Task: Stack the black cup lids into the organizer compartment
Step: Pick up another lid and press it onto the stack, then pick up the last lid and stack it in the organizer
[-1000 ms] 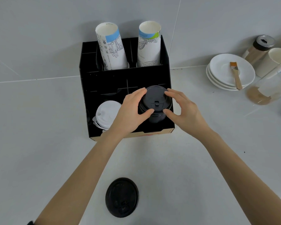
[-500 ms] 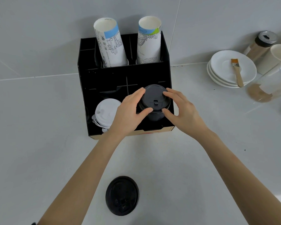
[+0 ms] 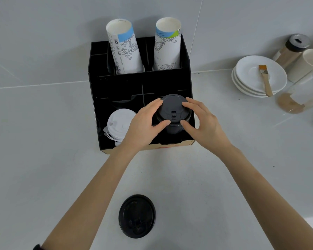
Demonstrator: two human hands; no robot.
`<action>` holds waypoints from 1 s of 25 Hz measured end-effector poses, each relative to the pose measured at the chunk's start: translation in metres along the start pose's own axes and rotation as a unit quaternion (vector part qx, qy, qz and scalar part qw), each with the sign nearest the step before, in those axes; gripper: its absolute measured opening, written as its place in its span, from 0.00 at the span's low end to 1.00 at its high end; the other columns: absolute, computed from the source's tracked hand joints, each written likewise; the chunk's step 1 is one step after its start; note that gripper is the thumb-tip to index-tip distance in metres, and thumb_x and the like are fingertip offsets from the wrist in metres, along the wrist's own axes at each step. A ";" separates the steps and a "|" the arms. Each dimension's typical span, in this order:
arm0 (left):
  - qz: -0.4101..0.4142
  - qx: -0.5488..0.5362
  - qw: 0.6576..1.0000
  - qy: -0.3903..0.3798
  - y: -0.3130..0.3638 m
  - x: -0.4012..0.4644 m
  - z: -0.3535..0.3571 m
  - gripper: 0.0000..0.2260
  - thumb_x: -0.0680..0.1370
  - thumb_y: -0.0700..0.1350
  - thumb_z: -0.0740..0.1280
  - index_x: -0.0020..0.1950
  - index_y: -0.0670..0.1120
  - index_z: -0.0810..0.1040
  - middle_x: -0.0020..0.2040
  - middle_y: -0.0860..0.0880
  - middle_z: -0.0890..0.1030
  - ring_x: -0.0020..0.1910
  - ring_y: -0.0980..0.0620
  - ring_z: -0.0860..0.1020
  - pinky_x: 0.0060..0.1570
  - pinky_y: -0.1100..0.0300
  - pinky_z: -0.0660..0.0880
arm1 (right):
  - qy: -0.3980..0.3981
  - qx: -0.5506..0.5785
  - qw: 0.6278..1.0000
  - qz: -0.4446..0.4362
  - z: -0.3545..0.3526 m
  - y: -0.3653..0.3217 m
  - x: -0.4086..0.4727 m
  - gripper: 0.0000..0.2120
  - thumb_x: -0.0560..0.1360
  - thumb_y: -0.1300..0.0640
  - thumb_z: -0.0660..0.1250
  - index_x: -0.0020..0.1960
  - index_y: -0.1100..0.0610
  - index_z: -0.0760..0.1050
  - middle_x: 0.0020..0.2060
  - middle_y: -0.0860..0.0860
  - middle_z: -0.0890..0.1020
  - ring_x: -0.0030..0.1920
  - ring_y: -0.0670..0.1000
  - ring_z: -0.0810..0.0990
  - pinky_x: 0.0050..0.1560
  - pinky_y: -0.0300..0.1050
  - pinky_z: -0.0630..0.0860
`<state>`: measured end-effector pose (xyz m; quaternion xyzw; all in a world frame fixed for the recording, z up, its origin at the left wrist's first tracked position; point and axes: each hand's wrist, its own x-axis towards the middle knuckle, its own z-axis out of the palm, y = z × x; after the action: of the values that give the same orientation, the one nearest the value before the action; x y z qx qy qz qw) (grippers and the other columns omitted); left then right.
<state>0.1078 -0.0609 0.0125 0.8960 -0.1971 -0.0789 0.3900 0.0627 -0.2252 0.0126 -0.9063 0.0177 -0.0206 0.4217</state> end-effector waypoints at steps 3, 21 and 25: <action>-0.001 -0.005 1.000 -0.002 0.001 0.000 0.001 0.25 0.73 0.45 0.67 0.68 0.45 0.62 0.71 0.46 0.66 0.69 0.48 0.65 0.67 0.48 0.66 | 0.006 0.005 1.000 0.003 0.002 0.001 -0.002 0.21 0.73 0.61 0.65 0.65 0.57 0.66 0.69 0.53 0.66 0.68 0.52 0.65 0.68 0.44 0.62; -0.031 -0.020 0.998 0.042 0.003 -0.075 -0.028 0.22 0.75 0.42 0.65 0.67 0.46 0.64 0.68 0.47 0.70 0.66 0.52 0.65 0.57 0.68 0.58 | -0.010 -0.046 0.996 -0.069 0.014 -0.030 -0.054 0.23 0.73 0.61 0.65 0.67 0.57 0.64 0.70 0.53 0.66 0.70 0.51 0.63 0.66 0.36 0.57; -0.036 -0.013 0.998 0.045 -0.014 -0.114 -0.029 0.22 0.74 0.43 0.65 0.66 0.47 0.65 0.66 0.49 0.71 0.62 0.58 0.66 0.58 0.70 0.58 | -0.060 -0.055 0.994 -0.075 0.032 -0.031 -0.081 0.23 0.74 0.60 0.64 0.67 0.55 0.63 0.70 0.52 0.65 0.70 0.50 0.62 0.69 0.39 0.56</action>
<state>0.0168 0.0138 0.0207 0.9001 -0.1459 -0.0547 0.4069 -0.0157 -0.1769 0.0134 -0.9264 -0.0741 0.0029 0.3692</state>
